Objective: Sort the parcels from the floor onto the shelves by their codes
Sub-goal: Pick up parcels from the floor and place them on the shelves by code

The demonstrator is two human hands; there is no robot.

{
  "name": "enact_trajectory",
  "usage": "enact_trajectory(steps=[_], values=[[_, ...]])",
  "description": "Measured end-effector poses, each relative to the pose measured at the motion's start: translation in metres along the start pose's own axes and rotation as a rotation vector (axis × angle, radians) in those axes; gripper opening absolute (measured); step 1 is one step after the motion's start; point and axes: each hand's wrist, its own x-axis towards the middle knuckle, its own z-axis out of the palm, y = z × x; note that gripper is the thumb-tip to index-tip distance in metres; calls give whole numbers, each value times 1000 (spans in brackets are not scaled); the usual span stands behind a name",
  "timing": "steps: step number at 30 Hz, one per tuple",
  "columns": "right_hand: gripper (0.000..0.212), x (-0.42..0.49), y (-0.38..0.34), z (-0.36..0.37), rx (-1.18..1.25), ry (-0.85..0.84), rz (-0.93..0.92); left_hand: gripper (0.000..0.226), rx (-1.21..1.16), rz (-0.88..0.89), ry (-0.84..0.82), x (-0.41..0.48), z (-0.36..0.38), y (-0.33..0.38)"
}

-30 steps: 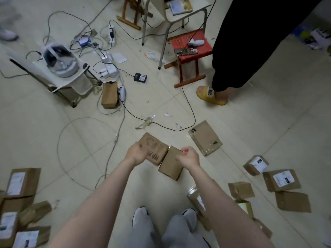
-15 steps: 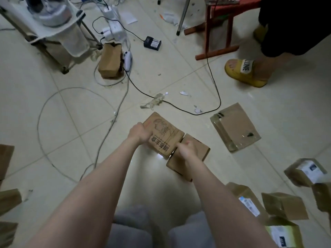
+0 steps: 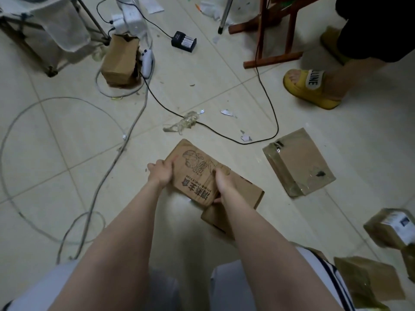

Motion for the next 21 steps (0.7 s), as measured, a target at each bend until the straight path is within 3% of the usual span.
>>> enact_trajectory(steps=[2, 4, 6, 10, 13, 18, 21], values=[[111, -4, 4, -9, 94, 31, 11, 51, -81, 23, 40, -21, -2, 10], [112, -54, -6, -26, 225, 14, 30, 46, -172, 50, 96, -53, -13, 26], [103, -143, -34, -43, 356, 15, 56, 47, -232, 52, 126, -89, -31, 42], [79, -229, -58, -87, 630, 153, 38, 63, -349, -11, 65, -165, -65, 88], [69, -290, -87, -116, 746, 197, -32, 56, -450, 12, 89, -222, -88, 136], [75, -383, -130, -157, 819, 136, -126, 48, -367, 173, 206, -298, -133, 201], [60, -442, -148, -176, 893, 64, -149, 34, -395, 222, 225, -347, -165, 234]])
